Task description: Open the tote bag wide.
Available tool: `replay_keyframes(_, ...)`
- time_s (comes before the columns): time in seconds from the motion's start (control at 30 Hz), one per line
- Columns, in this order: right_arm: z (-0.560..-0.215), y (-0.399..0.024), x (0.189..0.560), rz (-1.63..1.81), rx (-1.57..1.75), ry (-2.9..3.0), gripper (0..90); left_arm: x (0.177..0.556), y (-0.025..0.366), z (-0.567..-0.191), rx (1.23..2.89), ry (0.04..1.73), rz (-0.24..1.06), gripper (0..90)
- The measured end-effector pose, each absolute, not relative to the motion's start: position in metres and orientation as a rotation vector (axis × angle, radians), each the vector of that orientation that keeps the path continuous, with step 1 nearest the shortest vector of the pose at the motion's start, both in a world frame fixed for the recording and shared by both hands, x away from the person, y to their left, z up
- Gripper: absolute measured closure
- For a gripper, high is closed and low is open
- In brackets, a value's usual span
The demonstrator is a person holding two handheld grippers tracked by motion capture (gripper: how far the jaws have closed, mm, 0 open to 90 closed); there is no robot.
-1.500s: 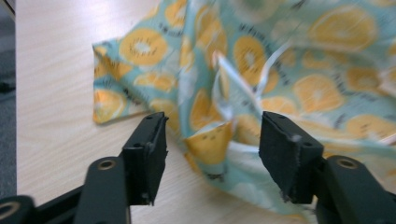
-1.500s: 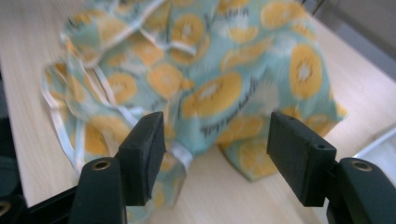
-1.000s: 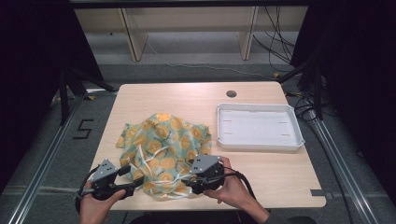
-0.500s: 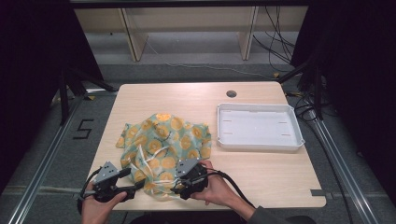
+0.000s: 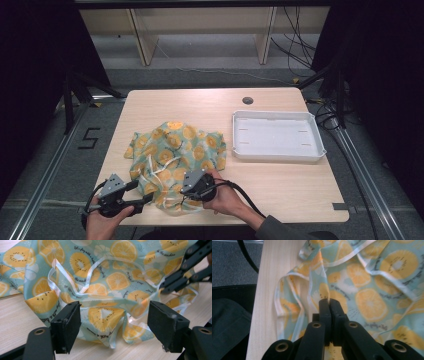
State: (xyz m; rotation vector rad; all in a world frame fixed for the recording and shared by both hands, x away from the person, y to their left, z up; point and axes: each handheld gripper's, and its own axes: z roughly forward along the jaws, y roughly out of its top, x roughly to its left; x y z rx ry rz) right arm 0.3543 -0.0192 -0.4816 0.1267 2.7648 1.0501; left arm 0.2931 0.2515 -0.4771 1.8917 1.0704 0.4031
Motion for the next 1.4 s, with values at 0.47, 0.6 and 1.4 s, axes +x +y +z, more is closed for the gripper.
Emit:
replay_keyframes(0.47, -0.42, -0.035, 0.384, 1.287, 0.231, 2.611, 90.0, 0.295, 0.247, -0.474, 1.938, 1.031, 0.47, 26.0)
replay_keyframes(0.6, -0.405, -0.04, 0.399, 1.343, 0.272, 2.565, 90.0, 0.303, 0.241, -0.47, 1.944, 1.012, 0.518, 26.0)
replay_keyframes(1.4, -0.347, -0.064, 0.46, 1.354, 0.463, 2.421, 90.0, 0.382, 0.179, -0.479, 2.298, 0.917, 0.857, 25.2)
